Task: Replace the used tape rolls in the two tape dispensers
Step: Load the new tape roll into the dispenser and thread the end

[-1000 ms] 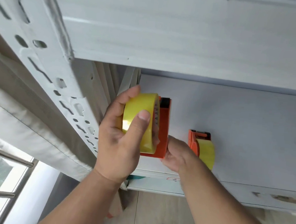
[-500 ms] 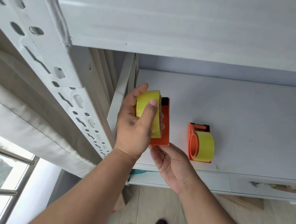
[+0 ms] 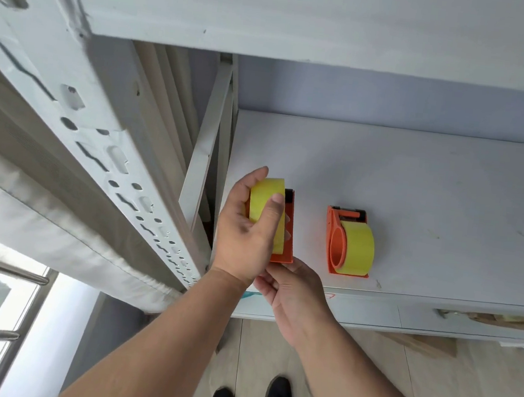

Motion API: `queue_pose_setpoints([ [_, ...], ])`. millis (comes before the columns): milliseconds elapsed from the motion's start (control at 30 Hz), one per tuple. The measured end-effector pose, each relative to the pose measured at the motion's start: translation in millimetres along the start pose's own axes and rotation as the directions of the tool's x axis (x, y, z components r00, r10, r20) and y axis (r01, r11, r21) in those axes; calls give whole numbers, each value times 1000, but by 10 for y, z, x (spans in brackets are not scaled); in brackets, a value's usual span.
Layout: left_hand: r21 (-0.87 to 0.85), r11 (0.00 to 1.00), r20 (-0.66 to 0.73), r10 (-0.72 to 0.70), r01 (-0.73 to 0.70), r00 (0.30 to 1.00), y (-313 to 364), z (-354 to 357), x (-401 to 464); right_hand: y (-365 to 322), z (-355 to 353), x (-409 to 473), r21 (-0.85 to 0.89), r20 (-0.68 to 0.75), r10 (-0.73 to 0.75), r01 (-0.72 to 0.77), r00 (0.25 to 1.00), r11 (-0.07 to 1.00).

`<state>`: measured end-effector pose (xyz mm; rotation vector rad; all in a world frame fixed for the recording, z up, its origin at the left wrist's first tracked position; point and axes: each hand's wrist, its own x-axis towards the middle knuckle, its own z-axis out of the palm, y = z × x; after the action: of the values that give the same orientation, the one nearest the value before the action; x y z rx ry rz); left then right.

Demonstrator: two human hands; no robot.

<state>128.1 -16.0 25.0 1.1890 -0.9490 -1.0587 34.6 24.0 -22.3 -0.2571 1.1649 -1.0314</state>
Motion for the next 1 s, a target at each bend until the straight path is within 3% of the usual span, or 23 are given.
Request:
queue_pose_setpoints([
  [433,117,993,37,24,-28,999,-367,6,36,-47,-72,-80,146,164,74,-99,984,984],
  [567,201,979,118,6,-30,993,-451,-20,56,-51,-88,27,175,117,128,-147,985,974],
  [800,475,880,311,-178,9,934,-680,-177,44,140,-139,383,154,-54,203,-192,978,969],
  [1000,468,882,341,-243,60,908,-735,-249,55,98,-176,530,-2,-138,181,-183,974,983],
])
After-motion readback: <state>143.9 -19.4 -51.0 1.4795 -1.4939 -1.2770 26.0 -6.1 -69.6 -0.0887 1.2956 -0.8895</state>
